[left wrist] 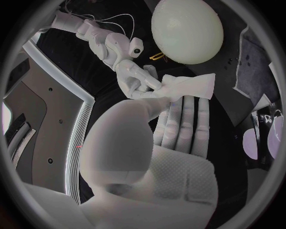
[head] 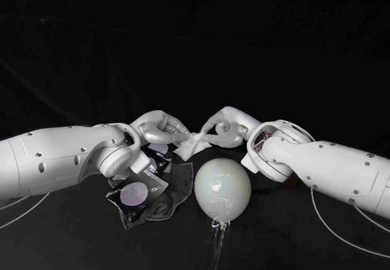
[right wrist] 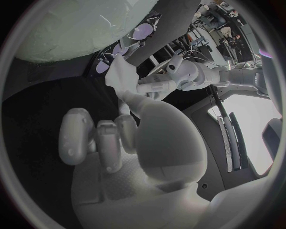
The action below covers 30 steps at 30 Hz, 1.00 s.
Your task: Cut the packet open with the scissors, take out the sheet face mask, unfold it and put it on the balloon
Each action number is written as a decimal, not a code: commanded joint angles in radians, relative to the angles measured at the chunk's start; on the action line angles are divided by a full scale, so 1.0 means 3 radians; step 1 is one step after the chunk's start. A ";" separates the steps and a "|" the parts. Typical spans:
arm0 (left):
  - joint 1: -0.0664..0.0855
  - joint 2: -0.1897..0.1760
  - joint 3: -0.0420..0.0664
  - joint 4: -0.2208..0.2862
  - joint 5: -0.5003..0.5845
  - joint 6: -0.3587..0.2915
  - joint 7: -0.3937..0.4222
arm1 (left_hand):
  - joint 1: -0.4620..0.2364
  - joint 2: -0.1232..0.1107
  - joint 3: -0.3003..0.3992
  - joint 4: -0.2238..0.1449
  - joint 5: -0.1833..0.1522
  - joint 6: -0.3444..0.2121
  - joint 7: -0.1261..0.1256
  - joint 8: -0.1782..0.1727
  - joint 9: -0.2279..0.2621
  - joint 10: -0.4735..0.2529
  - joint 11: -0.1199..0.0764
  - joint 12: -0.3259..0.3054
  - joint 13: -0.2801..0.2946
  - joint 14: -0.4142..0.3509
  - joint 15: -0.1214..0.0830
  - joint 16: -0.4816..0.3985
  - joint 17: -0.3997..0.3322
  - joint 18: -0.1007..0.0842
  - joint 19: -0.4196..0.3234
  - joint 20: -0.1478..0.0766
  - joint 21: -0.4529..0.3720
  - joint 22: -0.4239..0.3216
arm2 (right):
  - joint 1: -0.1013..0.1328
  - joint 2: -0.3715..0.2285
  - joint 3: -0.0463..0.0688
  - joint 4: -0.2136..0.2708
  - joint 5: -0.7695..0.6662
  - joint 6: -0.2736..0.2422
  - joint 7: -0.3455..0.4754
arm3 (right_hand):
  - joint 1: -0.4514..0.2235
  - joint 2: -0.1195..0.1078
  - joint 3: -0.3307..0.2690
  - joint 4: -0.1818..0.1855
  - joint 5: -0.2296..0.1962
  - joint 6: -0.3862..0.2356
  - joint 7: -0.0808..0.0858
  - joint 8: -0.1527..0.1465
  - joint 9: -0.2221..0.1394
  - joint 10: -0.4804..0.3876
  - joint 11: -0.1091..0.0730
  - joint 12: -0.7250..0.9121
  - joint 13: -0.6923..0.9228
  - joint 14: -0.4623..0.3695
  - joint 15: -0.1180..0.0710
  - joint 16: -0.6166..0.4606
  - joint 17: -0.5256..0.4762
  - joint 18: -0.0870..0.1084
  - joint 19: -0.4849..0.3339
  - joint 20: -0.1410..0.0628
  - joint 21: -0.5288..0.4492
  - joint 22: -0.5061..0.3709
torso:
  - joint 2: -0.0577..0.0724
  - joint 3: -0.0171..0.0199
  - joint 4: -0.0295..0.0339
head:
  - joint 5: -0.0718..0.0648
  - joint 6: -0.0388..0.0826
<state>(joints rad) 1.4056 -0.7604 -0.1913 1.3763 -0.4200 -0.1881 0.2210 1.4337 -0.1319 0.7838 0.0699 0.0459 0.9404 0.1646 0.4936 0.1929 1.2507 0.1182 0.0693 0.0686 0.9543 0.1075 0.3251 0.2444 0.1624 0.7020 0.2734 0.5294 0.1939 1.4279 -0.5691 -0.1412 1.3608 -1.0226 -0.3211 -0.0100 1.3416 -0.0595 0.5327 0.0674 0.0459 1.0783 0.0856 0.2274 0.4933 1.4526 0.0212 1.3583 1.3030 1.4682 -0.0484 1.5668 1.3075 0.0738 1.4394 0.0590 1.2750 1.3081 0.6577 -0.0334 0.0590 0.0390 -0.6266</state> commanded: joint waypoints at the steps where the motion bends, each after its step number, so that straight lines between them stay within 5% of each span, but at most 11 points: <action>1: 0.0004 0.0006 0.0006 0.0003 -0.0016 -0.0003 0.0028 | -0.0021 0.0012 0.0009 -0.0009 0.0015 -0.0024 0.0004 0.0010 0.0635 0.0022 -0.0005 0.0003 0.0005 0.0013 0.0000 -0.0012 0.0005 0.0027 -0.0018 0.0002 0.0018 0.0003 | 0.0002 0.0003 0.0002 0.0002 -0.0033 -0.0005 0.0002 | 0.0021 0.0002 0.0005 -0.0015 0.0009 0.0019 -0.0013 0.0021 0.0007 0.0158 -0.0056 0.0021 0.0540 0.0342 -0.0023 0.0013 0.0878 -0.0045 0.0009 -0.0014 0.0007 0.0510 | 0.0001 0.0000 0.0000 | 0.0002 -0.0001; 22: 0.0004 0.0003 0.0006 0.0011 0.0015 -0.0039 0.0037 | -0.0043 0.0008 0.0009 -0.0016 0.0014 -0.0042 0.0017 -0.0006 0.0647 0.0006 0.0003 -0.0004 0.0003 -0.0001 0.0007 -0.0022 0.0012 0.0028 -0.0036 0.0000 0.0066 0.0033 | 0.0002 -0.0002 0.0002 0.0003 -0.0030 -0.0026 -0.0012 | 0.0022 0.0004 0.0006 -0.0015 0.0009 0.0022 -0.0013 0.0026 0.0009 0.0160 -0.0057 0.0025 0.0542 0.0342 -0.0023 0.0013 0.0878 -0.0045 0.0009 -0.0014 0.0007 0.0510 | -0.0001 0.0000 -0.0001 | 0.0001 0.0007; 30: 0.0005 -0.0002 0.0006 0.0020 0.0080 -0.0076 0.0023 | -0.0157 -0.0077 -0.0123 0.0007 0.0013 -0.0204 0.0129 -0.0138 0.0613 -0.0229 0.0095 -0.0022 -0.0014 -0.0050 0.0056 -0.0028 0.0047 0.0023 -0.0109 0.0029 0.0092 0.0049 | 0.0002 0.0002 0.0002 -0.0001 -0.0030 -0.0088 -0.0054 | 0.0023 0.0002 0.0006 -0.0017 0.0009 0.0024 -0.0014 0.0029 0.0010 0.0163 -0.0057 0.0031 0.0546 0.0342 -0.0024 0.0013 0.0878 -0.0046 0.0012 -0.0014 0.0014 0.0513 | -0.0002 0.0001 0.0000 | -0.0003 0.0007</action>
<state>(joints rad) 1.4058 -0.7617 -0.1911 1.3794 -0.4148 -0.1993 0.2207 1.3943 -0.1555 0.7528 0.0734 0.0464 0.8854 0.2025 0.4554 0.3816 1.1885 0.1479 0.0629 0.0646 0.9429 0.1189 0.3211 0.2576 0.1616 0.6769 0.2842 0.5568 0.2101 1.4278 -0.5690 -0.1412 1.3604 -1.0234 -0.3324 -0.0177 1.3413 -0.0597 0.5323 0.0677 0.0421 1.0768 0.0803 0.2315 0.4950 1.4526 0.0212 1.3622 1.3030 1.4678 -0.0479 1.5672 1.3073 0.0690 1.4390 0.0594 1.2749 1.3079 0.6570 -0.0331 0.0589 0.0386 -0.6245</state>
